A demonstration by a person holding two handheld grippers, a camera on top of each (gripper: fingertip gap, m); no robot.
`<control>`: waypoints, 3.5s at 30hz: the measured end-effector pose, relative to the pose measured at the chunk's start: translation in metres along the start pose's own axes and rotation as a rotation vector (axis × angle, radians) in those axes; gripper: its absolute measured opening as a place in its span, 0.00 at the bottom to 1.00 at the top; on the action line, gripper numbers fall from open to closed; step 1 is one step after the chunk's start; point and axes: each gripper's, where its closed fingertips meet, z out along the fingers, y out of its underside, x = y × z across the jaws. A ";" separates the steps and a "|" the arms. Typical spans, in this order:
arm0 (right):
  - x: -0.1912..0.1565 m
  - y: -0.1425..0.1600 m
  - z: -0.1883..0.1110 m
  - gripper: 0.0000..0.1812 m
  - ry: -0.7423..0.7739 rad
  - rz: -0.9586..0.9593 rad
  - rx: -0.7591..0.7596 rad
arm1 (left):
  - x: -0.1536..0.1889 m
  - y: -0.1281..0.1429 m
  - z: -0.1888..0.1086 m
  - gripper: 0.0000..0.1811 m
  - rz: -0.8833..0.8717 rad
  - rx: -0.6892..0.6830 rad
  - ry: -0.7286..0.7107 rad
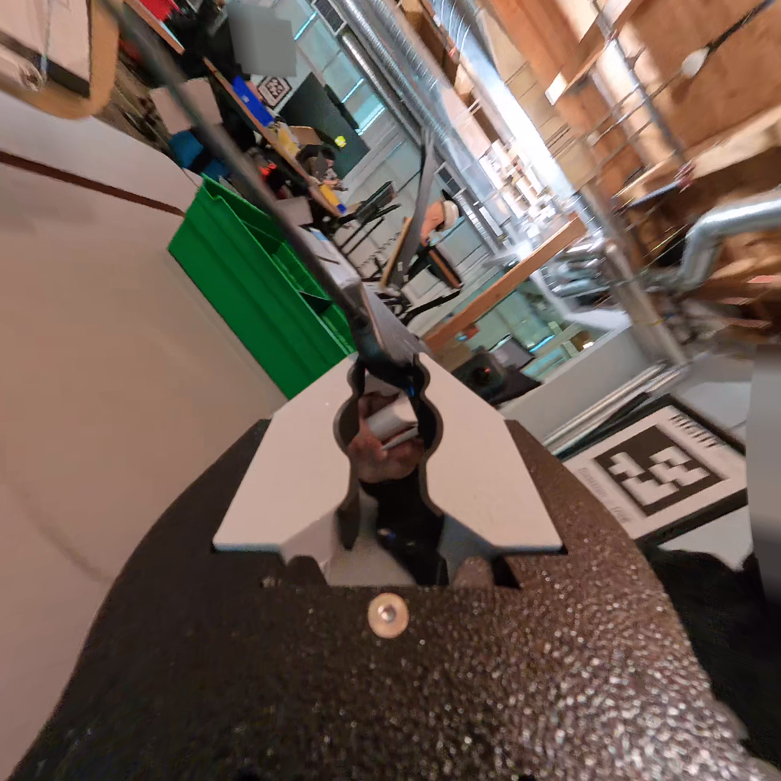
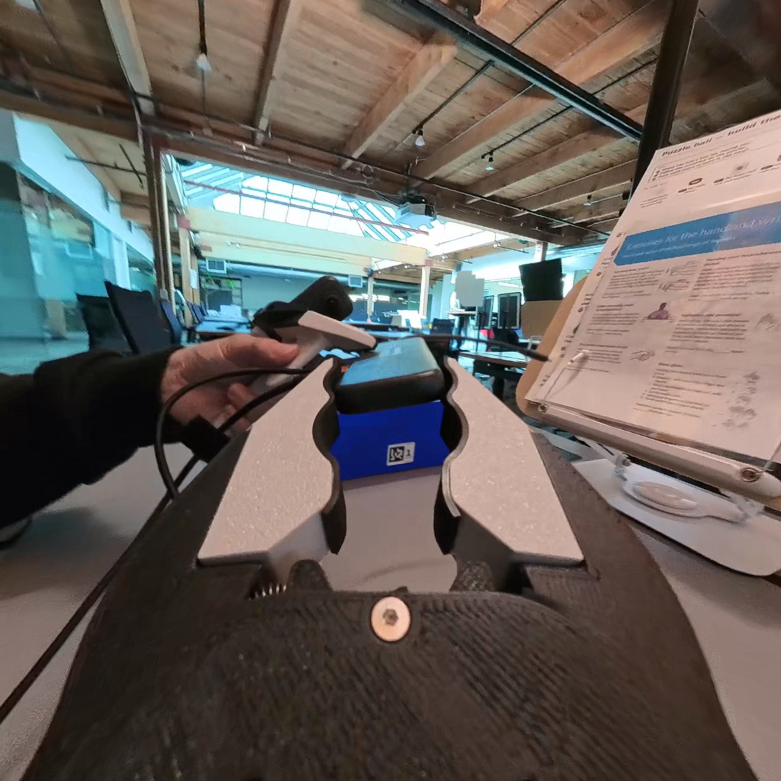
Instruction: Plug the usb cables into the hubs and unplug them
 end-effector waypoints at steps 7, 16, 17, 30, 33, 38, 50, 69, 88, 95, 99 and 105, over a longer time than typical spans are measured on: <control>-0.011 -0.011 0.000 0.25 -0.104 0.159 0.071 | 0.020 -0.009 -0.015 0.19 0.617 -0.062 -0.187; 0.006 -0.025 -0.011 0.25 -0.084 0.301 0.178 | 0.010 0.024 -0.038 0.33 0.854 -0.191 -0.197; 0.008 -0.025 -0.011 0.25 -0.080 0.315 0.181 | 0.003 0.027 -0.041 0.33 0.904 -0.207 -0.241; -0.008 -0.018 -0.005 0.25 -0.224 0.521 0.185 | -0.008 0.014 -0.023 0.37 1.631 -0.171 -0.539; -0.013 -0.023 -0.008 0.25 -0.282 0.543 0.203 | 0.008 0.029 -0.014 0.31 1.445 -0.212 -0.347; -0.019 -0.028 -0.010 0.25 -0.334 0.561 0.224 | 0.013 0.050 -0.008 0.30 1.190 -0.346 -0.172; 0.014 0.001 -0.009 0.33 -0.181 0.720 0.106 | -0.004 0.033 -0.014 0.23 1.337 -0.287 -0.395; -0.006 0.023 -0.002 0.06 -0.391 1.181 0.006 | 0.010 0.028 -0.023 0.27 1.733 -0.163 -0.530; -0.003 0.030 -0.002 0.06 -0.397 1.315 0.018 | 0.007 0.039 -0.020 0.24 1.528 -0.087 -0.427; 0.050 0.011 -0.009 0.40 0.075 0.536 0.017 | -0.024 0.003 -0.027 0.24 1.259 0.045 -0.653; 0.046 -0.029 -0.012 0.39 0.303 -0.230 -0.029 | -0.049 -0.032 -0.040 0.24 1.039 0.201 -0.826; 0.014 0.006 0.019 0.28 0.272 -0.335 -0.297 | -0.068 -0.039 -0.036 0.24 0.936 0.392 -0.890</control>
